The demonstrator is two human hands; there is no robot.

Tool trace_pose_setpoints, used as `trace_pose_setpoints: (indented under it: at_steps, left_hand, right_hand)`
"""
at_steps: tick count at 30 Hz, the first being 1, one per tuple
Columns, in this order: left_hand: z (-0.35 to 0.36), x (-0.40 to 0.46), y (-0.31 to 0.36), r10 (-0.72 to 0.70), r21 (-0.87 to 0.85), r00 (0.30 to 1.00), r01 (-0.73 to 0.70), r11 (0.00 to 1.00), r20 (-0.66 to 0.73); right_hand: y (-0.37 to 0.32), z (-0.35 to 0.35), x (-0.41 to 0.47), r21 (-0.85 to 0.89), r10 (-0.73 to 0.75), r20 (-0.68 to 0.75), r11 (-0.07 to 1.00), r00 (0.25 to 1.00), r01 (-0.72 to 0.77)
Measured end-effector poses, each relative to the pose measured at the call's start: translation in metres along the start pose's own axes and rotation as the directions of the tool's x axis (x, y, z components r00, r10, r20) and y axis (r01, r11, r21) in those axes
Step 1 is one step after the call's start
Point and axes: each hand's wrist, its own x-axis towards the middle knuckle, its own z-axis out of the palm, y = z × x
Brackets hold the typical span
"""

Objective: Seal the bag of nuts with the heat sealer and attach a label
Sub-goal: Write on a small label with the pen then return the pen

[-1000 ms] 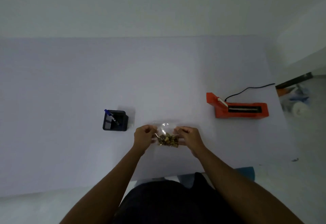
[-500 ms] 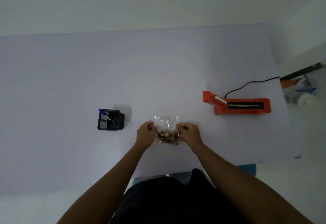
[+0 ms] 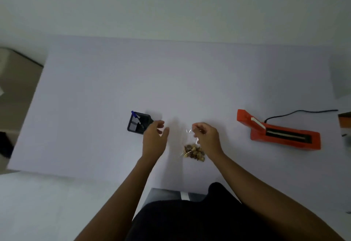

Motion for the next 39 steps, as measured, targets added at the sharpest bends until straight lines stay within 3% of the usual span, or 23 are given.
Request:
trace_pose_setpoints:
  at_steps: [4,7,12,16,21,23,26,29,31,32,34,36,39]
  left_hand:
    - [-0.045,0.009,-0.015,-0.018,0.018,0.981,0.022,1.000,-0.194]
    - [-0.071,0.027,-0.040,-0.074,0.024,0.970,0.082,0.996,-0.233]
    - [-0.096,0.057,-0.075,-0.129,0.204,0.989,0.141,0.969,-0.070]
    - [-0.101,0.075,-0.087,-0.069,0.361,0.989,0.019,0.933,0.128]
    - [-0.110,0.086,-0.091,-0.018,0.377,0.971,-0.075,0.923,0.238]
    - [-0.116,0.089,-0.089,-0.014,0.366,0.971,-0.077,0.928,0.239]
    - [-0.129,0.099,-0.090,0.004,0.343,0.976,-0.080,0.936,0.217]
    - [-0.142,0.113,-0.093,-0.007,0.341,0.982,-0.058,0.938,0.187]
    - [-0.149,0.123,-0.094,-0.005,0.345,0.986,-0.053,0.937,0.165]
    - [-0.151,0.127,-0.094,0.000,0.345,0.987,-0.056,0.937,0.160]
    - [-0.153,0.135,-0.095,0.009,0.345,0.988,-0.062,0.937,0.153]
    - [-0.152,0.141,-0.098,0.008,0.357,0.989,-0.061,0.932,0.147]
    - [-0.152,0.146,-0.102,0.016,0.377,0.988,-0.073,0.923,0.151]
  right_hand:
    - [-0.037,0.043,0.006,-0.054,-0.092,0.118,0.994,0.989,0.099]
    - [-0.059,0.076,0.010,-0.117,-0.160,0.187,0.976,0.969,0.184]
    - [-0.083,0.130,0.010,-0.289,-0.199,0.305,0.912,0.931,0.290]
    - [-0.094,0.169,0.014,-0.480,-0.131,0.419,0.808,0.899,0.341]
    - [-0.104,0.200,0.022,-0.706,0.077,0.458,0.637,0.886,0.310]
    - [-0.107,0.205,0.023,-0.696,0.074,0.449,0.654,0.890,0.296]
    - [-0.113,0.201,0.015,-0.474,-0.063,0.366,0.846,0.929,0.244]
    - [-0.122,0.185,0.002,-0.171,-0.199,0.133,0.960,0.971,0.220]
    - [-0.128,0.173,-0.007,0.084,-0.126,-0.043,0.988,0.991,0.129]
    - [-0.129,0.168,-0.010,0.270,-0.039,-0.097,0.961,0.995,0.064]
    - [-0.131,0.159,-0.016,0.601,0.125,-0.088,0.798,0.988,-0.047]
    - [-0.127,0.155,-0.021,0.705,0.187,-0.069,0.704,0.980,-0.085]
    - [-0.119,0.155,-0.026,0.724,0.219,-0.055,0.681,0.974,-0.112]
